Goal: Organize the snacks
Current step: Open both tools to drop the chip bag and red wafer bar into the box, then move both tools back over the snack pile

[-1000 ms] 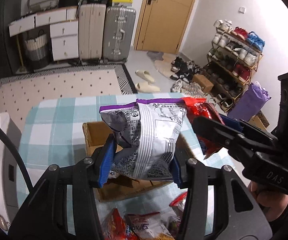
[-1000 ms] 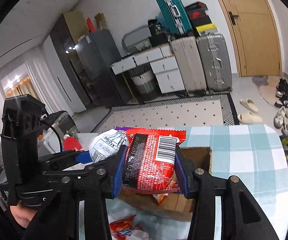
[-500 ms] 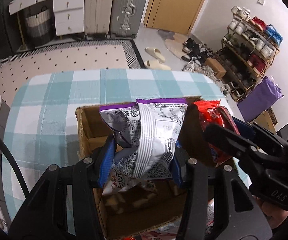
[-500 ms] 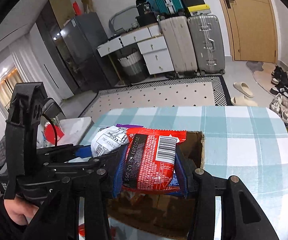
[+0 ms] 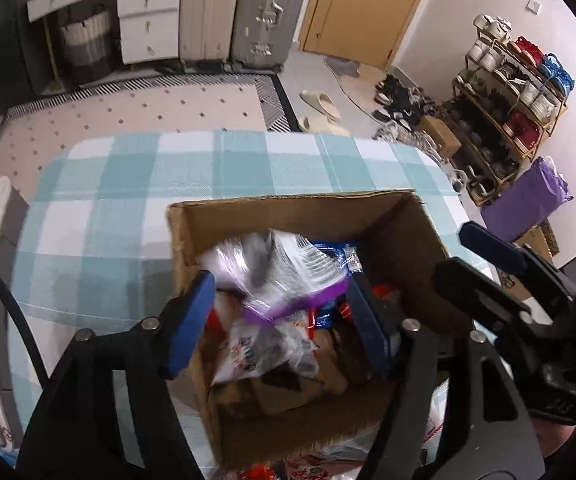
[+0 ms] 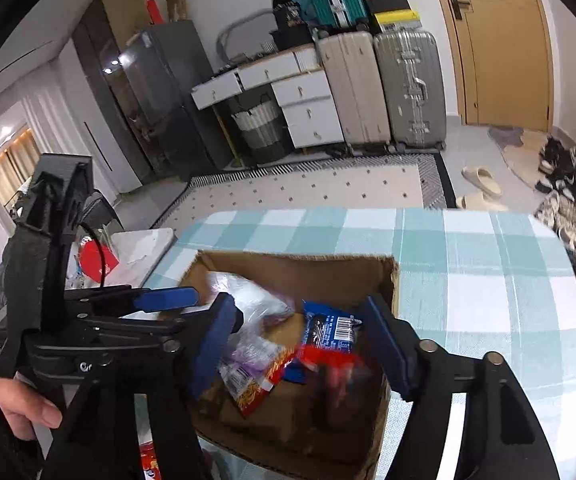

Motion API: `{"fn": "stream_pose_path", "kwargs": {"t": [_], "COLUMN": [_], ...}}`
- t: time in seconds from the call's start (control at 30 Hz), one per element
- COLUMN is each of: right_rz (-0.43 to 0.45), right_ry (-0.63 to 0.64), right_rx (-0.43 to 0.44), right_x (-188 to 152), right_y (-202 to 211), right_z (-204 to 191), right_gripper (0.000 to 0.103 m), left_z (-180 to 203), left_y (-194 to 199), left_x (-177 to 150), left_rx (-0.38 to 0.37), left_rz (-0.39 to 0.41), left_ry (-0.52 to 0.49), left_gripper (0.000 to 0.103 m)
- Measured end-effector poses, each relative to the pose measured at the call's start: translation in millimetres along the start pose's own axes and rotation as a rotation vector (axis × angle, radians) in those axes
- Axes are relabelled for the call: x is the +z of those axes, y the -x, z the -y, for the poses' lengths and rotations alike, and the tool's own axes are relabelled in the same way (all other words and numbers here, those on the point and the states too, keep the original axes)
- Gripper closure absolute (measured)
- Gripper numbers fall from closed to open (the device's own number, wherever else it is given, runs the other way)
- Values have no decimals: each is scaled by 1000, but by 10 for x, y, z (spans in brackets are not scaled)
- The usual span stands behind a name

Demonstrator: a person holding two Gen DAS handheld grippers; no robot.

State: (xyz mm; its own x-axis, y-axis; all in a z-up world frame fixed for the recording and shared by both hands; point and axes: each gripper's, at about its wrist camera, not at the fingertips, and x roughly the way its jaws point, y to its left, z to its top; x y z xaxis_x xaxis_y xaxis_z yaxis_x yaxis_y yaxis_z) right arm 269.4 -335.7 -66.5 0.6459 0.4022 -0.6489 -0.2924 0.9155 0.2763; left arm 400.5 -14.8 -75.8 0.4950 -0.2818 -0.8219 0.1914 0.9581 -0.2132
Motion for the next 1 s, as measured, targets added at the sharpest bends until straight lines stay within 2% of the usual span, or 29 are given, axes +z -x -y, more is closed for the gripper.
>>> {"fn": "stream_pose_path", "kwargs": {"t": [0.07,0.2,0.27,0.4,0.53,0.83,1.0], "right_rz": [18,63,80,104,134,178,228], "right_ry": [4,-10,-10,14,31,65,62], "right_rx": [1,15,17,10,11,18,40], "right_x": [7,13,8,-23,-129,-697,-1067], "right_y": [106,359,493,757,1039,1589,1892], "right_z": [-32,-58,-84,-183,-295,-516,-634], "right_gripper": [33,26,25,25,20,20,19], "left_z": [-1,28,67,198,277,243,258], "left_y": [106,383,510,829,1109,1534,1764], "left_x": [-25,-118,-178,-360,-598,-1209,-1622], "left_rx": [4,-8,-2,25,18,0,32], "left_rz": [19,46,57,104,129,201,269], "left_ry": [0,2,-8,-49,-72,-56,-69], "left_gripper": [26,26,25,25,23,22,21]}}
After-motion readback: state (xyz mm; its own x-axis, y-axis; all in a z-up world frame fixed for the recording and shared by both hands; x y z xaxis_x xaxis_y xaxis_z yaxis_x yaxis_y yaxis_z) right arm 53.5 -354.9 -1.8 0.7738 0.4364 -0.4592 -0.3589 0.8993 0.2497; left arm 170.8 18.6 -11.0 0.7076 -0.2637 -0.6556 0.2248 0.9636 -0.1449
